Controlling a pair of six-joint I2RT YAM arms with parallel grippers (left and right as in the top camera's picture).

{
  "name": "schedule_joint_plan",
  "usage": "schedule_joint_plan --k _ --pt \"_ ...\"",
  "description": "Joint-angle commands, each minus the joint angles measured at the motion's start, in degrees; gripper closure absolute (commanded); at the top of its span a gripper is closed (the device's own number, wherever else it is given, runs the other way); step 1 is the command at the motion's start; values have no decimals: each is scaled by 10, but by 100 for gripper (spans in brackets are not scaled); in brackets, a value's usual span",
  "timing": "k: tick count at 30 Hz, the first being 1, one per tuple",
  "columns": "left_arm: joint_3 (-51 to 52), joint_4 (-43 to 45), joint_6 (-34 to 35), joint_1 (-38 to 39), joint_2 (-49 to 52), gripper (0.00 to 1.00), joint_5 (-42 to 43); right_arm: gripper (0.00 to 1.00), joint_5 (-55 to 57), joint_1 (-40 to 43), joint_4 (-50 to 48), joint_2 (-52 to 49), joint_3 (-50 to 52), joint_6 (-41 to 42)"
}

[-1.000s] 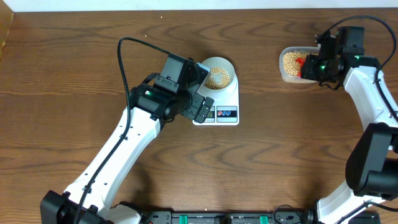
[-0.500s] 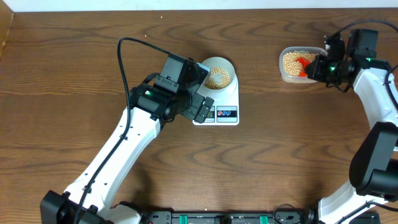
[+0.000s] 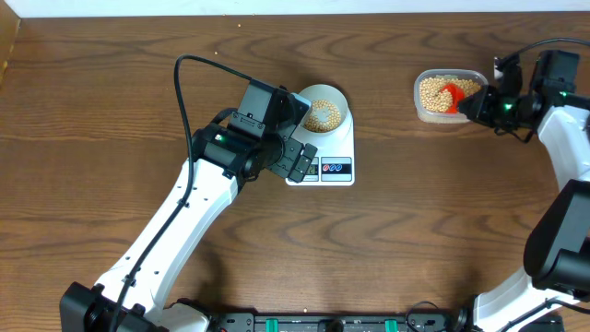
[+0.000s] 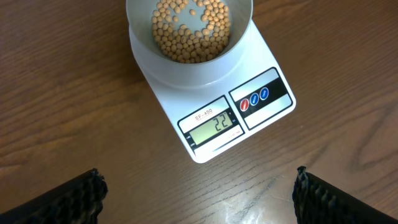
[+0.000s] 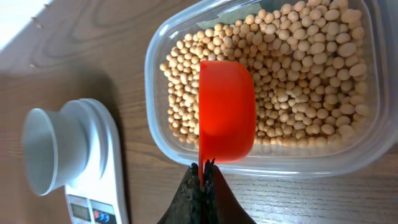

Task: Scoop item into bowl and weigh 50g on scale
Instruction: 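Dip the scoop into the soybeans and fill it with the right gripper, then lift the filled scoop and carry it over the bowl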

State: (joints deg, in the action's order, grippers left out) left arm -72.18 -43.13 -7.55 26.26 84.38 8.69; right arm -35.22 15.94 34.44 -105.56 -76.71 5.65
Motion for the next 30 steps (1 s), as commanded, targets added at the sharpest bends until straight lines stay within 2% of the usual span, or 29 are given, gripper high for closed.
schedule_joint_plan --k 1,19,30 --pt "0 -2 -3 -2 3 2 1 99 -56 22 2 -5 7 -6" --pt "0 -2 -3 -2 3 2 1 99 -268 99 9 -5 7 -32" --pt "0 -2 -3 -2 3 2 1 99 -384 73 5 -5 7 -31"
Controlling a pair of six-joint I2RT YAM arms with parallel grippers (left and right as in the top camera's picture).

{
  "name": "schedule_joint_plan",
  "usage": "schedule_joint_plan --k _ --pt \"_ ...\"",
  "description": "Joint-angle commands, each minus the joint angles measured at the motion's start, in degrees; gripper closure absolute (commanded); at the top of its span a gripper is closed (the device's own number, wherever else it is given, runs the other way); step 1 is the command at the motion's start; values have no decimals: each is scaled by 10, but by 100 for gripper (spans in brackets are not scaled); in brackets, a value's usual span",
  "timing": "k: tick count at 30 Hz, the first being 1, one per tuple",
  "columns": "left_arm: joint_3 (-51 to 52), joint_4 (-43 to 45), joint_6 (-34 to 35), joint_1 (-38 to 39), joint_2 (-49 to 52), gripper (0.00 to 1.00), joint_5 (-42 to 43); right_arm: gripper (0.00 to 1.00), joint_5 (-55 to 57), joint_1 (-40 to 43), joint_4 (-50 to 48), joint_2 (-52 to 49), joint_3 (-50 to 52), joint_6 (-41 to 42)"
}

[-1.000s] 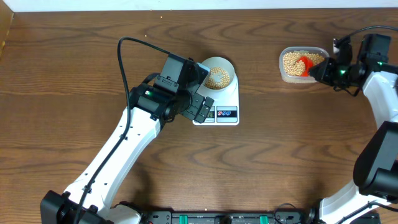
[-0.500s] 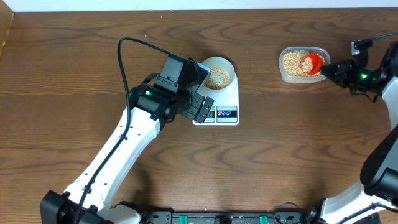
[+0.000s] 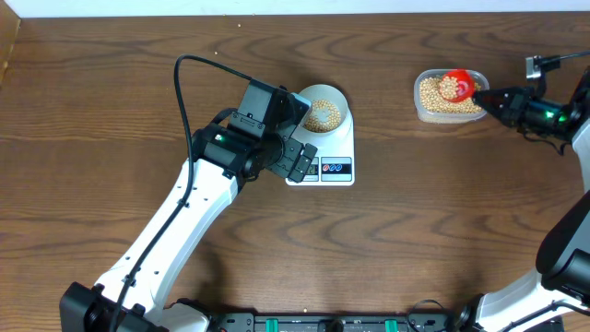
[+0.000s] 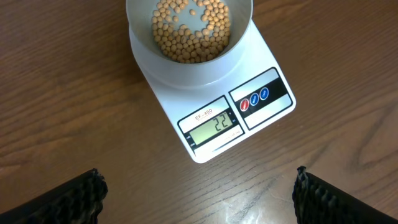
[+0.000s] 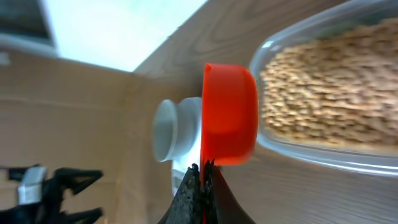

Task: Scoop item into bowl and weigh 50g on scale
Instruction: 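Lift the filled scoop and carry it over the bowl, then tilt the scoop with the right gripper, pouring soybeans into the bowl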

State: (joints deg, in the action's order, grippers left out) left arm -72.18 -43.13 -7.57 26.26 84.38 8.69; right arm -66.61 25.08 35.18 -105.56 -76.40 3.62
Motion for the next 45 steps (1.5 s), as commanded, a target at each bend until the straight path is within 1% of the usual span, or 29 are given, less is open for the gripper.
schedule_joint_plan --k 1,5,11,14,22,31,40,45 --pt "0 -2 -3 -2 3 2 1 99 -75 -23 -3 -5 4 -11" --pt "0 -2 -3 -2 3 2 1 99 -106 -52 -17 -5 4 3" --pt "0 -2 -3 -2 3 2 1 99 -107 -99 -107 -5 4 112" --pt "0 -2 -3 -2 3 2 1 98 -107 -126 -144 -5 4 152" --pt "0 -1 -3 -2 3 2 1 99 -86 -207 -203 -5 4 212" --pt "0 -1 -3 -2 3 2 1 99 -3 -284 -213 -5 4 220" --pt "0 -2 -3 -2 3 2 1 98 76 -327 -207 -4 4 181" --pt "0 -2 -3 -2 3 2 1 98 121 -336 -175 -1 4 153"
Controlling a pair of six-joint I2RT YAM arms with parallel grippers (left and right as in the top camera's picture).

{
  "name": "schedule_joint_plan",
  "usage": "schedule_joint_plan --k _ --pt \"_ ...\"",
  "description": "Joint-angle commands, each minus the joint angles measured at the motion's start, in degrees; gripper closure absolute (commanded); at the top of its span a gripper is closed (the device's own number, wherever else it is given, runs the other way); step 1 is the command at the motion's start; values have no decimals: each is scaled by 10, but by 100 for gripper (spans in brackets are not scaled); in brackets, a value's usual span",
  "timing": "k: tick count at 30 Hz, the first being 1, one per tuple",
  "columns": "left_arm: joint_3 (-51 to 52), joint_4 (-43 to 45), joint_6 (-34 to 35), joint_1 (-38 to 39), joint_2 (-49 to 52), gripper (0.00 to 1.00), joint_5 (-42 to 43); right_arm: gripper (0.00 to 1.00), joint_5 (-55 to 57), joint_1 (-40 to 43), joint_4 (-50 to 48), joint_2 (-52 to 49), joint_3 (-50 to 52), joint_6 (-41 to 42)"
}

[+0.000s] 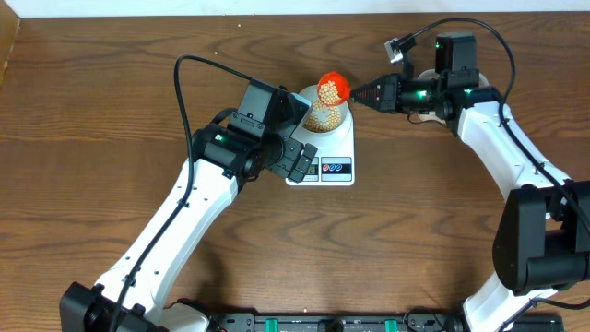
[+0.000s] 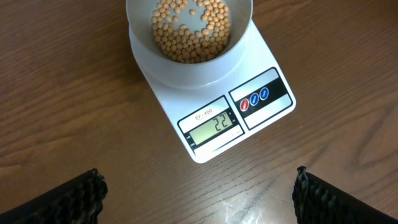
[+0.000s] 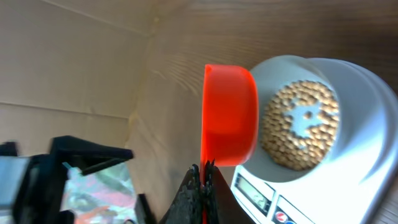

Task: Scoop item into bowl and weigh 50g on scale
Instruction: 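Tilt the scoop with the right gripper, pouring soybeans into the bowl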

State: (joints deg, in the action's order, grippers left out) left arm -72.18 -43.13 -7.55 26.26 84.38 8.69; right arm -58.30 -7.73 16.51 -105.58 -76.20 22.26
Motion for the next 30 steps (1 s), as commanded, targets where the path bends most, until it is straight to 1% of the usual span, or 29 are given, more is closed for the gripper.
schedule_joint_plan --k 1,8,11,16,30 --pt "0 -2 -3 -2 3 2 1 98 45 -10 18 0 2 -42" --pt "0 -2 -3 -2 3 2 1 99 64 -26 27 5 1 -74" --pt "0 -2 -3 -2 3 2 1 98 111 -44 37 12 1 -92" --pt "0 -2 -3 -2 3 2 1 99 187 -63 41 35 1 -97" --pt "0 -2 -3 -2 3 2 1 99 223 -71 70 46 1 -117"
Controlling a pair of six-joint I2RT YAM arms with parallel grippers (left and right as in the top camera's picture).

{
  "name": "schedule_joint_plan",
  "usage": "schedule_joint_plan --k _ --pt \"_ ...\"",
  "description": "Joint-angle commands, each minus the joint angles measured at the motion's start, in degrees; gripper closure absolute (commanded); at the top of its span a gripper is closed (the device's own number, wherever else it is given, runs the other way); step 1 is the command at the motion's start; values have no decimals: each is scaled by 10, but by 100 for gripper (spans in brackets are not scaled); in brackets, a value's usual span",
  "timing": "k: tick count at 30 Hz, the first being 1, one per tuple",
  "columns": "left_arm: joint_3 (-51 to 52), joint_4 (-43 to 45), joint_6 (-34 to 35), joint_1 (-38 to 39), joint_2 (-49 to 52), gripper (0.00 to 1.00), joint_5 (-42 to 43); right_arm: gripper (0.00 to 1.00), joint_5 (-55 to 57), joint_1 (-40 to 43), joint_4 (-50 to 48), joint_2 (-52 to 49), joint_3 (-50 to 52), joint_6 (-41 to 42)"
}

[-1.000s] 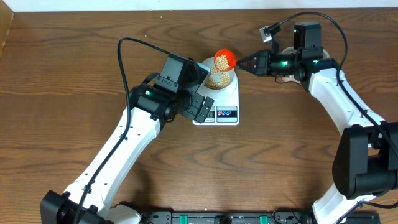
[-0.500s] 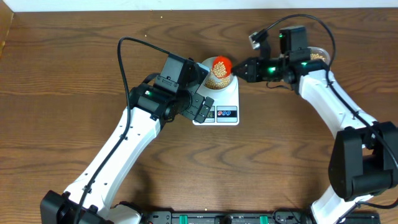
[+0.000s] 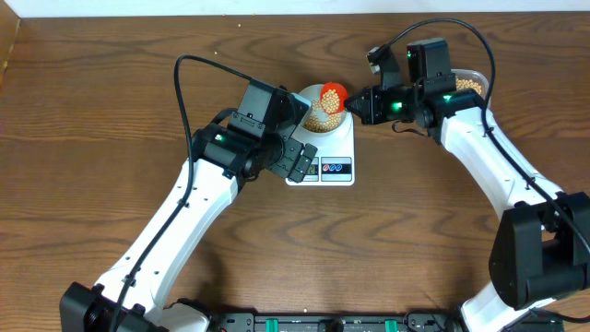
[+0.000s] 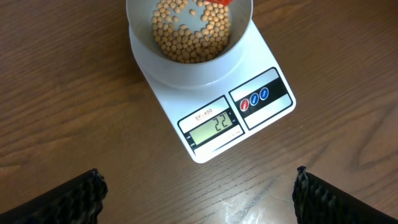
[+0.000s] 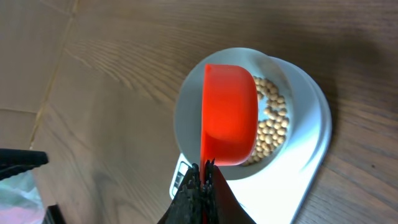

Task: Scoop item into bowl and weigh 50g on scale
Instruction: 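Tilt the scoop with the right gripper, pouring soybeans into the bowl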

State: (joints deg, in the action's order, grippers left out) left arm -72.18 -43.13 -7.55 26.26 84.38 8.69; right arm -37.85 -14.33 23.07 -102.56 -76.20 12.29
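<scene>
A white bowl (image 3: 323, 112) part-filled with soybeans stands on the white scale (image 3: 324, 157). The scale's display (image 4: 215, 124) reads 22. My right gripper (image 3: 358, 103) is shut on the handle of a red scoop (image 3: 332, 93), which hangs just over the bowl's far side. In the right wrist view the scoop (image 5: 229, 115) covers much of the bowl (image 5: 186, 106), and only its red outside shows there. My left gripper (image 4: 199, 199) stands open above the table in front of the scale, holding nothing.
The clear tub of soybeans (image 3: 468, 82) sits at the back right, mostly hidden behind my right arm. My left arm reaches in from the front left, its wrist beside the scale's left edge. A black cable (image 3: 184, 101) loops over the table on the left.
My right gripper has brought the scoop lower and a little nearer over the bowl; its red edge now shows in the left wrist view. The scale still reads 22. The left arm is unmoved.
The scoop was down in the tub of soybeans at the back right. Then it was lifted out with beans in it. Then it hung above the bowl on the scale, and now sits lower over it. The reading stayed 22 throughout.
</scene>
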Motion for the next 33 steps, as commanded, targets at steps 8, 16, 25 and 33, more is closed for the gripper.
schedule_joint_plan --k 8,16,25,33 --pt "0 -2 -3 -2 3 2 1 99 90 -31 27 34 1 -43" --pt "0 -2 -3 -2 3 2 1 99 140 -52 36 45 1 -58" --pt "0 -2 -3 -2 3 2 1 99 174 -70 36 45 1 -90" --pt "0 -2 -3 -2 3 2 1 99 189 -80 37 45 1 -117"
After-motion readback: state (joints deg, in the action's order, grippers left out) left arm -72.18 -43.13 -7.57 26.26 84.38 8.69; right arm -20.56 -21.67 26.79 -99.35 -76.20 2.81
